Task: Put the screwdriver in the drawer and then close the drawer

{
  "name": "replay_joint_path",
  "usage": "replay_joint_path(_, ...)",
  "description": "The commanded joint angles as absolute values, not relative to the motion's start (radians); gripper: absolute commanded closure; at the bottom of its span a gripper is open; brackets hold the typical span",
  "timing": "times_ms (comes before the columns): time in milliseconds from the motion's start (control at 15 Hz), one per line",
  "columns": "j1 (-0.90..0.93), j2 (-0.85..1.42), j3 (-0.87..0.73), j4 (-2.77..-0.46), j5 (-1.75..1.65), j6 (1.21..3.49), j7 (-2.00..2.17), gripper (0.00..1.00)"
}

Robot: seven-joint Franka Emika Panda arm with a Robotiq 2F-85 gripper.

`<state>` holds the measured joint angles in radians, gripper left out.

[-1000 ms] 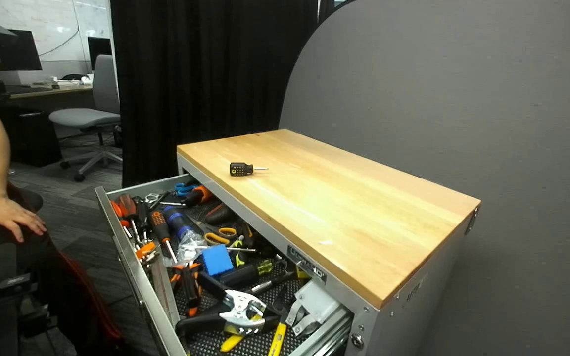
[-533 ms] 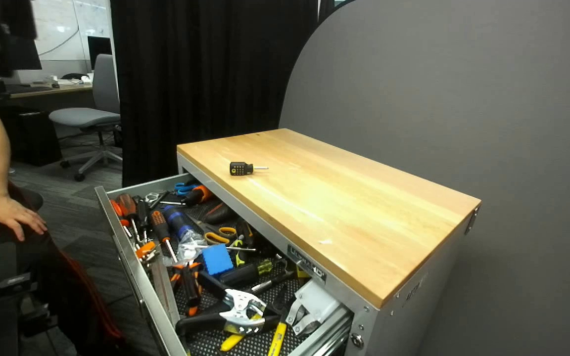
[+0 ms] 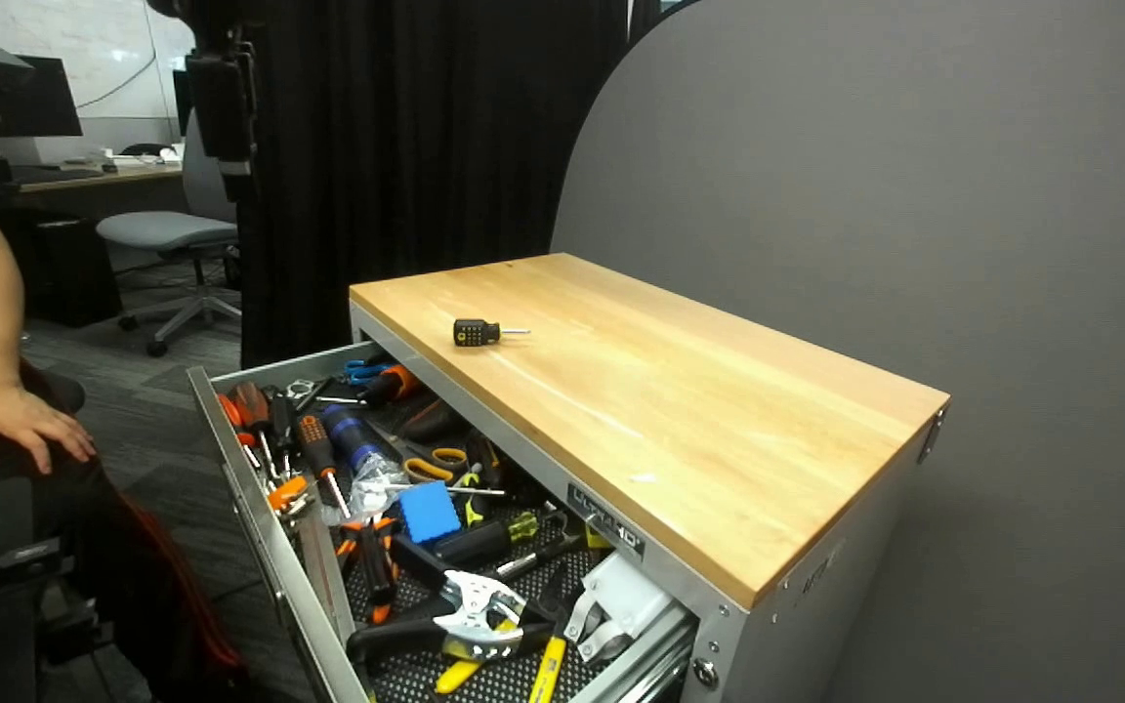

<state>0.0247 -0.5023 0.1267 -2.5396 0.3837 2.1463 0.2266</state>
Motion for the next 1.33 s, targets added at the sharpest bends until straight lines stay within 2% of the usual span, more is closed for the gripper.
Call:
replay_joint_path(0, 0.033, -0.381, 0.207, -2.471, 0.309, 2.322, 0.349, 0.0)
replay_joint_path(267, 0.013, -0.259, 0.26, -2.402, 0.159, 2.445, 0.504, 0.0)
replay_joint_path(533, 0.012, -0.125, 0.244, -2.31, 0.025, 2.444, 0.601, 0.0)
replay_joint_path(1267, 0.091, 0.125, 0.16, -2.162, 0.057, 2.501, 0.568, 0.0)
